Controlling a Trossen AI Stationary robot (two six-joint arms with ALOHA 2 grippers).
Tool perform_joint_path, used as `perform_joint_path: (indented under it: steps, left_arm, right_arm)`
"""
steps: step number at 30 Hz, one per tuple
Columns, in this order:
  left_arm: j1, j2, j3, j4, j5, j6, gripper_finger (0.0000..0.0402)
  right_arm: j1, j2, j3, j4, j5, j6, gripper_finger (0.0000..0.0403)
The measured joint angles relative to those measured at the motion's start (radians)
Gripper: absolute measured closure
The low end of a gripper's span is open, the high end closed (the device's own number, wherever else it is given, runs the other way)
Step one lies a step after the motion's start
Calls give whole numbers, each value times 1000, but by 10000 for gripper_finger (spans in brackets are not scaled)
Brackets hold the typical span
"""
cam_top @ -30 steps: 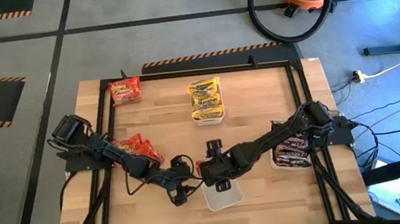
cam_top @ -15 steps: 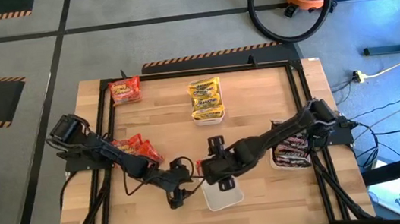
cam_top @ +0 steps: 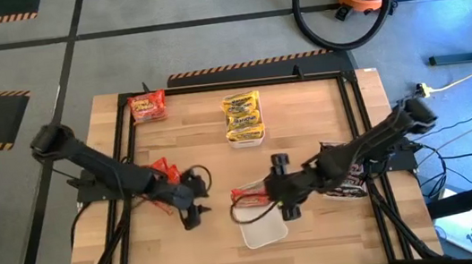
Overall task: Sort Maruchan noodles
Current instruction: Put the bottom right orange noodle pack into bottom white bin
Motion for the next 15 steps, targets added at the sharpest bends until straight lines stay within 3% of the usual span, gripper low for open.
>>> perform_joint_path:
  steps: [7,15]
  left_arm:
    - [138,-185,1,-306,-10,-40,190]
    - [297,-349,0,-541,11,-62,190]
  right_arm:
    - [1,-169,-166,118,-64,52,160]
    - [0,-200,-333,269,-43,45,160]
